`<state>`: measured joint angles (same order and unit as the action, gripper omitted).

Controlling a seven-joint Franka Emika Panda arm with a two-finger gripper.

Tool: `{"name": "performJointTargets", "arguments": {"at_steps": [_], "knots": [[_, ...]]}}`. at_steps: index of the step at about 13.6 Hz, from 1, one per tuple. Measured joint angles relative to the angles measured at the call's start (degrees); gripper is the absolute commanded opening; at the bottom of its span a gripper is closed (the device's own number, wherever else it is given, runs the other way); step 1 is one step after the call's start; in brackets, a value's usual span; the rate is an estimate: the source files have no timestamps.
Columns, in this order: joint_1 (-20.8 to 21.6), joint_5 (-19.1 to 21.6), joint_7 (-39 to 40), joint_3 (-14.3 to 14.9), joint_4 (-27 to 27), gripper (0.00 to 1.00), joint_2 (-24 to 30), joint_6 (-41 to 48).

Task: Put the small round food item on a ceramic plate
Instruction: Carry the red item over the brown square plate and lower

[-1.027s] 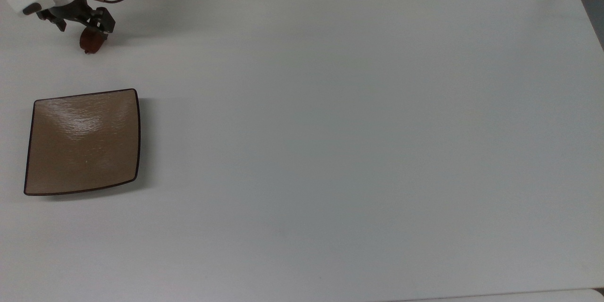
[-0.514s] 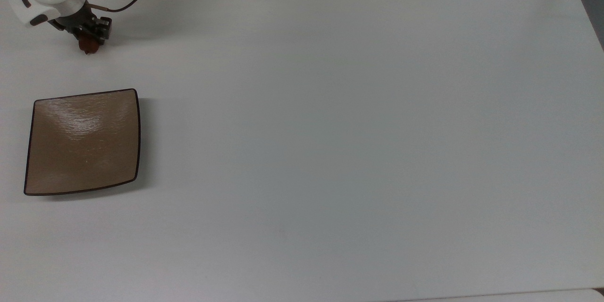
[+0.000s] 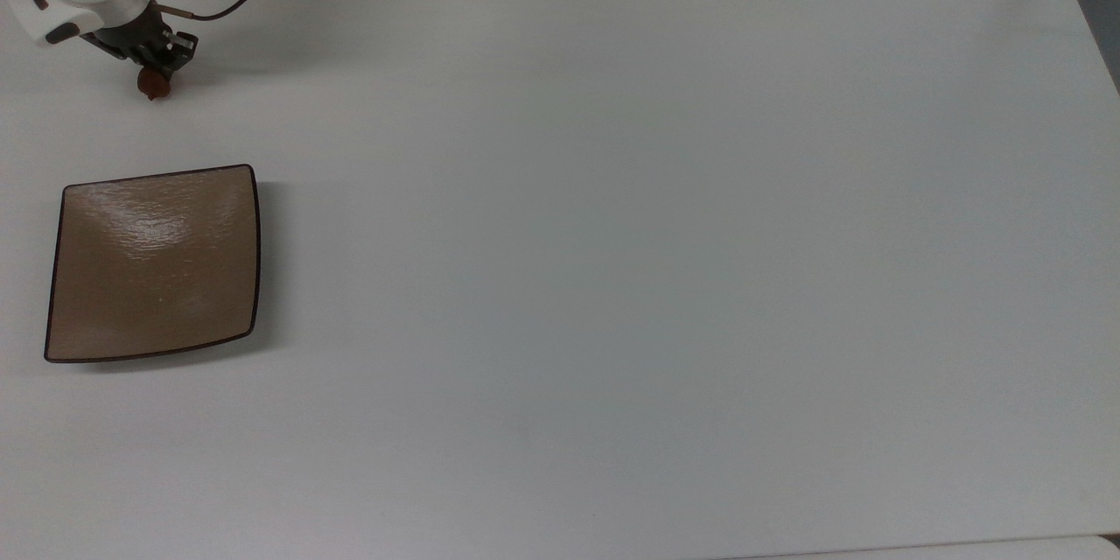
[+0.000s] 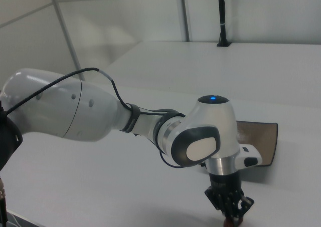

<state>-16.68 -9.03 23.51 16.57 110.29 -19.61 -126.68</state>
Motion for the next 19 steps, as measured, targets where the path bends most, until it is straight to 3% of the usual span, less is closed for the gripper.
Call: {"name": "performJointTargets", "arguments": {"at_steps": [2,7,12,16,17,19], "knots": [[-0.03,0.71,0.0,-0.31,-2.15,0.11,0.06,0.0],[-0.06,12.03,0.0,-3.19,-8.32,0.18,0.29,-0.04],[-0.4,20.37,-0.67,-6.98,-13.13,0.18,0.33,-0.17],[-4.07,20.99,-11.66,-12.82,-20.02,0.21,-4.47,-0.21],[-4.26,20.98,-13.91,-13.33,-21.82,0.25,-6.19,-0.33],[-4.4,20.11,-18.34,-14.37,-25.2,0.49,-9.65,-0.81]]}}
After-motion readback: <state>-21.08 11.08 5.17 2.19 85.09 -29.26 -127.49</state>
